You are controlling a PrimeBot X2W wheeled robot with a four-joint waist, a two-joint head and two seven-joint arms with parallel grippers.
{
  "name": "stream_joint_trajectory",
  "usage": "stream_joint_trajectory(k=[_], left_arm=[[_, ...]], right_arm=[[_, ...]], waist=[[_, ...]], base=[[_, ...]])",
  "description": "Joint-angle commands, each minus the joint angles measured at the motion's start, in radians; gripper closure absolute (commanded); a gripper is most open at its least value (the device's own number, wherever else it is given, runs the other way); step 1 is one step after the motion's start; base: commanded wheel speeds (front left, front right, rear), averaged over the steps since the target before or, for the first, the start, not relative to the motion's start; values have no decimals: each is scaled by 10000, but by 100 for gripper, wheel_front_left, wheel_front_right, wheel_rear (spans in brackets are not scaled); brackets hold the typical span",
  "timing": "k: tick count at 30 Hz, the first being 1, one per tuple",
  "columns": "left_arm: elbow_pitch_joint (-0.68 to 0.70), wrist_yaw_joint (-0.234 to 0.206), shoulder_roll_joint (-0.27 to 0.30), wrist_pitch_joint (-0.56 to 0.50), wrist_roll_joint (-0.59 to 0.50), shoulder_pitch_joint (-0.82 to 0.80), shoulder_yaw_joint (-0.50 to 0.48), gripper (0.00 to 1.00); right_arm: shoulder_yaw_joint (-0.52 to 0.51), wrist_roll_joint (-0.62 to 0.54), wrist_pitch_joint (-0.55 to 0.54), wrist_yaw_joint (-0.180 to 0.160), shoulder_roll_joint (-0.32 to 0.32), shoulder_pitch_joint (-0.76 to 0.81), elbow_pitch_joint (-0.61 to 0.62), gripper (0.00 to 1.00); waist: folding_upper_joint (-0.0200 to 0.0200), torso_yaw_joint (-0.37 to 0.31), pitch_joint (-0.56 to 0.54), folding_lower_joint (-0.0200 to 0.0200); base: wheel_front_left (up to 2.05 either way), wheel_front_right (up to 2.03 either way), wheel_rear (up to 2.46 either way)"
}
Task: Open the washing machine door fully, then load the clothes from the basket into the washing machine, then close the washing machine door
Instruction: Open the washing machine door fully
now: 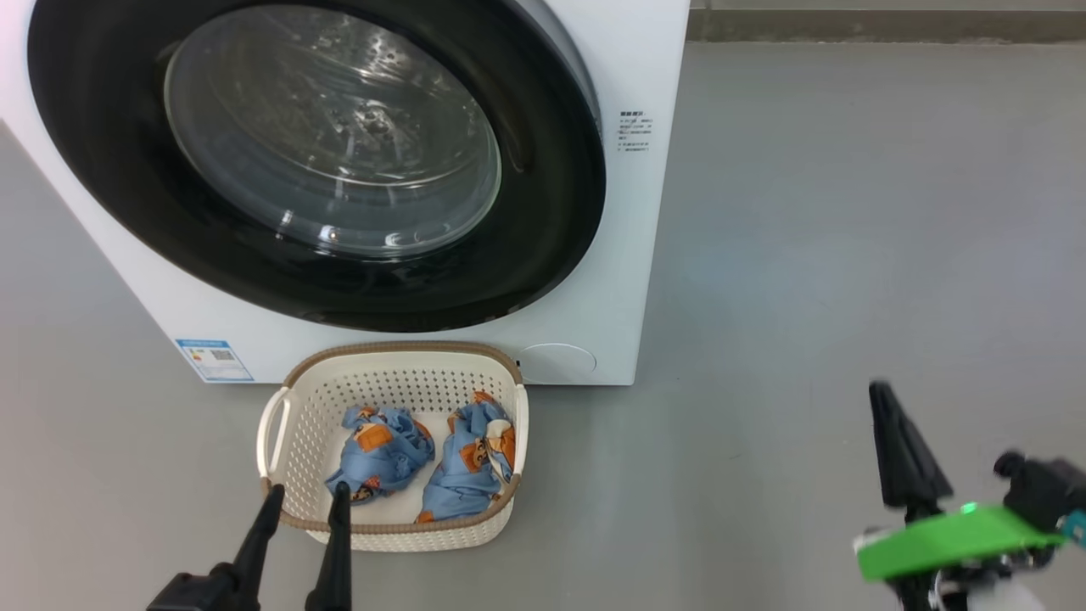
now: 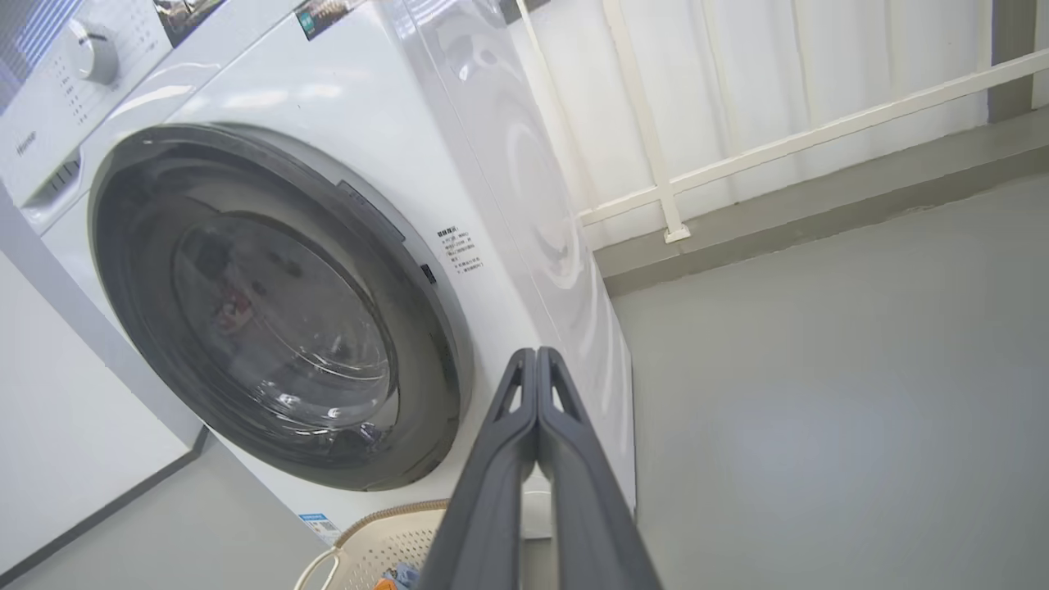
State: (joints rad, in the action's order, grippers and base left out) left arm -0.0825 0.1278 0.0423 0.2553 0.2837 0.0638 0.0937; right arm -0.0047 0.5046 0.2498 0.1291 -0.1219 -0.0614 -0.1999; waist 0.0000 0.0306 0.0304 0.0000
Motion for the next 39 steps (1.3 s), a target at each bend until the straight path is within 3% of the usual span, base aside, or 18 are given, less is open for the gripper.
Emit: stream_joint_trajectory(k=[1,6,12,27,39], left_arm=[[295,-29,79,65,119,-279,-235,0],[260,-70,79,65,298,-411,30,0],[249,-154,79,65,497,-610,317,0],[328,-349,79,65,765,-1062,889,0],[460,-484,79,65,949,-1440,1327,0]], right_arm=[[307,339,120,16,-32,-604,309,100],[411,2065,120,16,12,-1986,323,100],[587,3711,120,16,-404,-3315,41,100],[2077,7552,44,16,-2543,-5745,-884,100],[2917,9717,-1243,16,-3815,-7131,-1276,100]], waist=[[0,46,25,0],[0,416,209,0],[0,982,508,0],[0,2288,1423,0],[0,2958,2218,0]], base=[[0,0,0],[0,0,0],[0,0,0],[0,0,0],[0,0,0]])
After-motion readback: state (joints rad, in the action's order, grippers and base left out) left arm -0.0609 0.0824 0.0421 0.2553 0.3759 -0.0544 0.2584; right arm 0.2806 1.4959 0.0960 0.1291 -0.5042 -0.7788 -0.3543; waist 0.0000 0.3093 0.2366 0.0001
